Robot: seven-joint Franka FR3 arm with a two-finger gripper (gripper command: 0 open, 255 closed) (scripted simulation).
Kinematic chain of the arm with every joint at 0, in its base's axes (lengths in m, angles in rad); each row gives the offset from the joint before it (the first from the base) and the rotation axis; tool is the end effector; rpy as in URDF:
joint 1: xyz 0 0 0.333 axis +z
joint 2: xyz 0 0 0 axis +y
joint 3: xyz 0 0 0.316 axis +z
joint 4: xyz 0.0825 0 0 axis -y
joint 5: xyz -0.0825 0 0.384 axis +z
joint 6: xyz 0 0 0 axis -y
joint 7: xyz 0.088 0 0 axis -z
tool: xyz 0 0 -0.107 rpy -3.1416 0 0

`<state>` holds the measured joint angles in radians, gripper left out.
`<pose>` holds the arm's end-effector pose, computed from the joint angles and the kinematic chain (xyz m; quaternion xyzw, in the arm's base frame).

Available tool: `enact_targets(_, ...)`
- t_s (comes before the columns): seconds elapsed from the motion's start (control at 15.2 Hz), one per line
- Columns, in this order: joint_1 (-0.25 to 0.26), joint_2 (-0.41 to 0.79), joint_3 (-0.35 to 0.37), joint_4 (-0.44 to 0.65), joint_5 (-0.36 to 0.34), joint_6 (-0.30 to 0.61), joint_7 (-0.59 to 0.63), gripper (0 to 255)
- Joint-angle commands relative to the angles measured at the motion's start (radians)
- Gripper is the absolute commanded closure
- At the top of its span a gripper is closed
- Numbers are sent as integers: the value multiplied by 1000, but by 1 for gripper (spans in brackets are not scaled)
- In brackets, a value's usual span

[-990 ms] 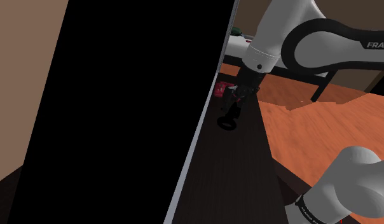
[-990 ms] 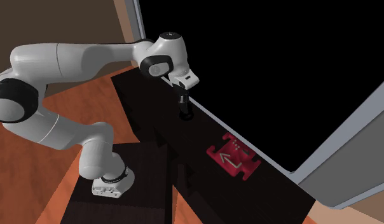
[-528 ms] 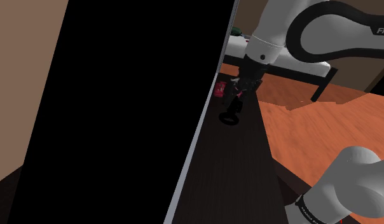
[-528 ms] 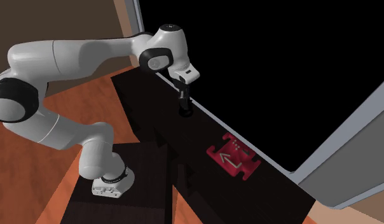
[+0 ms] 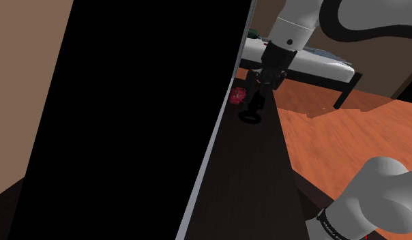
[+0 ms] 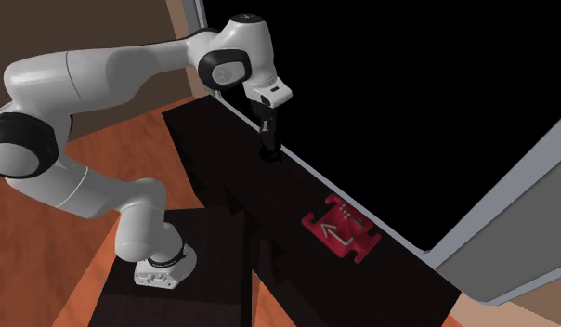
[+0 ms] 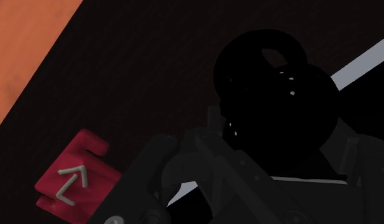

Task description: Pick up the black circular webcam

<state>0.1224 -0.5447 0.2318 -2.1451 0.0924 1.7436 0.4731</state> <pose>0.3651 0.1663 0.6164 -0.9948 0.0765 -0.0658 0.0129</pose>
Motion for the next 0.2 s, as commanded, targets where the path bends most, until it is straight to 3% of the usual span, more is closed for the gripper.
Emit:
enact_targets(0.0, -1, 1, -2, 28, -2, -27, 0, 255)
enact_targets(0.13, -1, 2, -2, 31, -2, -29, 0, 255)
